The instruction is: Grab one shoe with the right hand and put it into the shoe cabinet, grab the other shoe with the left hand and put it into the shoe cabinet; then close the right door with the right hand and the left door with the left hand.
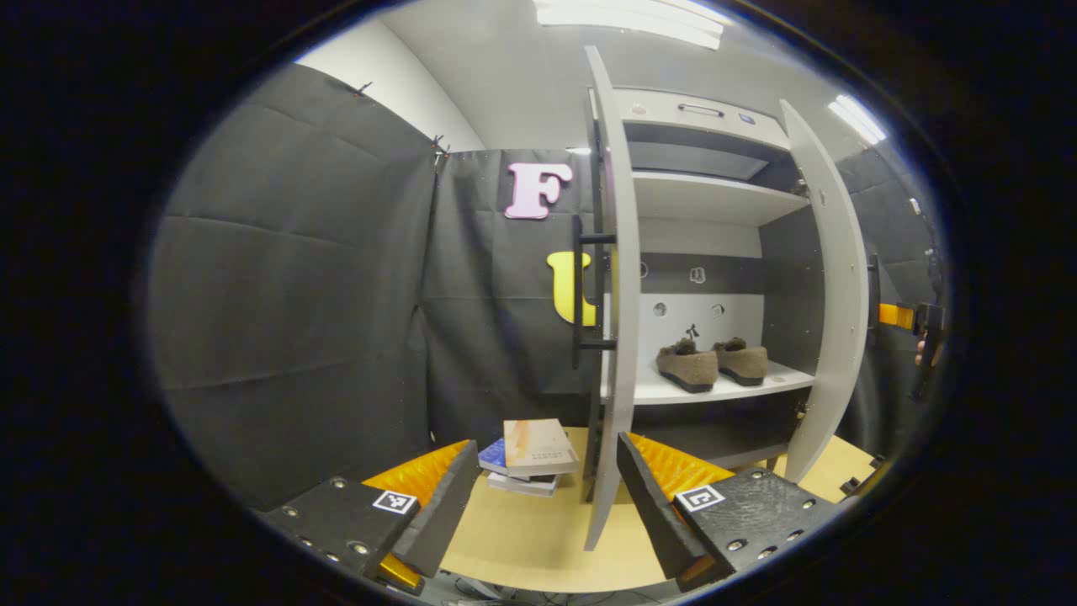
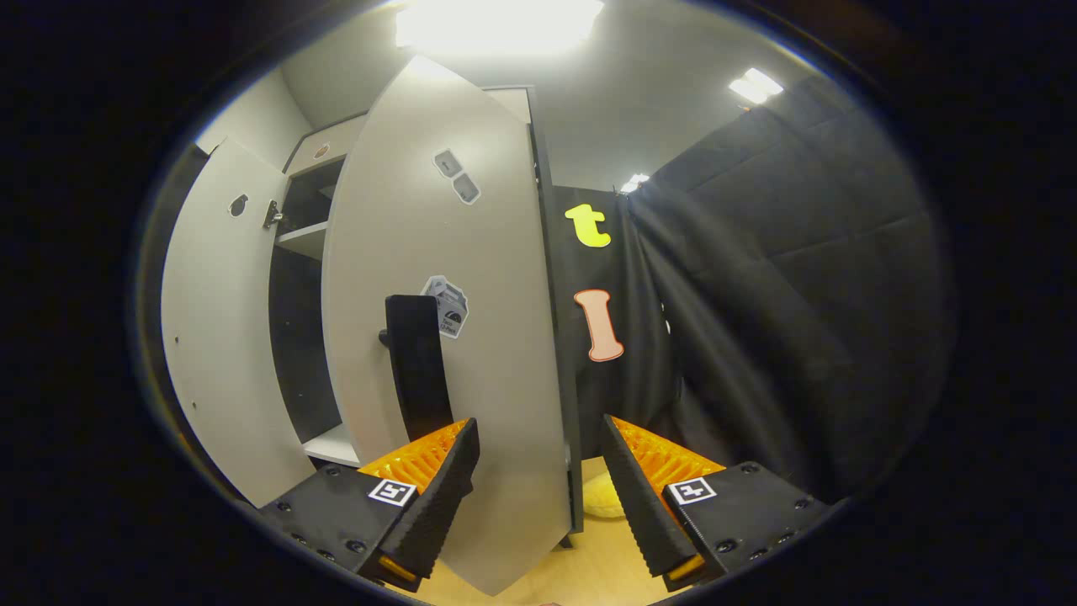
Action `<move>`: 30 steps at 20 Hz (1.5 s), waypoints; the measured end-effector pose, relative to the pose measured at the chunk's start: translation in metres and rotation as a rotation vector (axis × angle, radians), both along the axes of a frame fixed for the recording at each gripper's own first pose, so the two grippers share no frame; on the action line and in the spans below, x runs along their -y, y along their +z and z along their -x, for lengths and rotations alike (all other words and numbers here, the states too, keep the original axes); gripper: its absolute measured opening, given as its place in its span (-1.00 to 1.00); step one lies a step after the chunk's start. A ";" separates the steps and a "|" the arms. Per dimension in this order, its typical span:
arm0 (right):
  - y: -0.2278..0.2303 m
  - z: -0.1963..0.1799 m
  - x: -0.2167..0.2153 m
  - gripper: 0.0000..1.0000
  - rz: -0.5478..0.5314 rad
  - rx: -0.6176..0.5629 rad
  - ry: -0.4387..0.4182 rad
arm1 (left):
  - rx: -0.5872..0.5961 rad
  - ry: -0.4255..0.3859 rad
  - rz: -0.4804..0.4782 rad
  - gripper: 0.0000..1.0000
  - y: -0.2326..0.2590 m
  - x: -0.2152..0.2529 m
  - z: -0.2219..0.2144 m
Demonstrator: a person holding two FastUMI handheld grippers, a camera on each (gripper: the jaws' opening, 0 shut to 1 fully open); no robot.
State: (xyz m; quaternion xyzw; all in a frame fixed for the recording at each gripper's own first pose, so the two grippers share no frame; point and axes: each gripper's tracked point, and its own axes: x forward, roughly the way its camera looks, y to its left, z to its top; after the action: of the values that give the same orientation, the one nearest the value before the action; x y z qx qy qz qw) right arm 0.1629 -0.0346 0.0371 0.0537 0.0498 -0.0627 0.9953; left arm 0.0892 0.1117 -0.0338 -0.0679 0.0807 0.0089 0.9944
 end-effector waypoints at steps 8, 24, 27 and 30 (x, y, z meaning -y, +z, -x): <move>-0.020 -0.025 -0.033 0.94 -0.030 -0.054 0.068 | -0.028 0.081 -0.004 1.00 -0.005 -0.035 0.018; -0.032 0.045 0.056 0.95 0.110 -0.068 -0.111 | 0.028 0.178 0.066 1.00 0.025 -0.071 -0.077; -0.038 0.059 0.071 0.96 0.126 -0.093 -0.138 | 0.042 0.154 0.079 1.00 0.028 -0.059 -0.101; -0.037 0.068 0.083 0.96 0.129 -0.094 -0.164 | 0.077 0.118 0.049 0.76 0.034 -0.042 -0.112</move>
State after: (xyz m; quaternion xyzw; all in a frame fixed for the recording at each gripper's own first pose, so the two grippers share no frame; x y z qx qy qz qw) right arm 0.0945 -0.1175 -0.0002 -0.0094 0.0880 -0.1497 0.9848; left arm 0.2008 0.1539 0.0005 -0.0973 0.0385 0.0631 0.9925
